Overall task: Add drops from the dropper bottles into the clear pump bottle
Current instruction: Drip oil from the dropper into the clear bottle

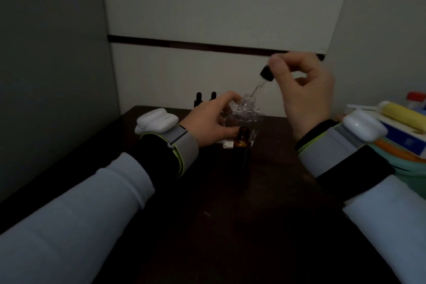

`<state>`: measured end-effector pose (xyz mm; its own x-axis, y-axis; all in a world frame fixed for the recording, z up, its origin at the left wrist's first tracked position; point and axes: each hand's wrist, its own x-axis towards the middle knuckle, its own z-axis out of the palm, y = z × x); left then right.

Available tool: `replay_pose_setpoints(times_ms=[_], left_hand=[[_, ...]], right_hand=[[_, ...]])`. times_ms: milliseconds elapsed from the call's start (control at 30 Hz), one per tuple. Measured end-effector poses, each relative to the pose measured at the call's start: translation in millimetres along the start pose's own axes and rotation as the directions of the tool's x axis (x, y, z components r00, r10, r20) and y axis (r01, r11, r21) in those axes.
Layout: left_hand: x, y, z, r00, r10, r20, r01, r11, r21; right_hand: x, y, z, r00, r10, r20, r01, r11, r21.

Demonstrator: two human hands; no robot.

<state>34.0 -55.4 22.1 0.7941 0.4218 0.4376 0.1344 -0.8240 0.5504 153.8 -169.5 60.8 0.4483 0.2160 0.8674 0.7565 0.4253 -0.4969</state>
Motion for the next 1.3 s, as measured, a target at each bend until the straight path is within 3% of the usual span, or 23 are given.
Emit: replay_pose_setpoints(times_ms=[133,467,867,1133,1300], left_hand=[[0.1,0.0,0.0,1.000,0.002,-0.002,-0.002,1.000,0.007],[-1.1,1.9,0.1,1.000,-0.008,-0.006,0.008,1.000,-0.010],[-3.2,6.7,-1.1,1.000,-0.016,0.000,0.016,1.000,0.006],[-3.9,7.6,-1.1,1.000,-0.017,0.001,0.017,1.000,0.001],[-1.6,3.2,-0.6,1.000,-0.007,-0.005,0.007,1.000,0.006]], right_hand=[[3.1,-9.1,-5.5,1.000,0.009,-0.006,-0.008,0.994,0.111],[-8.5,-1.4,-0.4,0.967,-0.019,0.254,0.023,1.000,-0.012],[-10.1,0.3,-1.1,0.936,0.028,0.351,-0.017,0.999,-0.036],[-9.9,0.3,-0.8,0.938,0.027,0.347,-0.022,1.000,-0.018],[-1.2,-3.0,-4.4,0.993,0.011,0.117,-0.029,0.989,0.148]])
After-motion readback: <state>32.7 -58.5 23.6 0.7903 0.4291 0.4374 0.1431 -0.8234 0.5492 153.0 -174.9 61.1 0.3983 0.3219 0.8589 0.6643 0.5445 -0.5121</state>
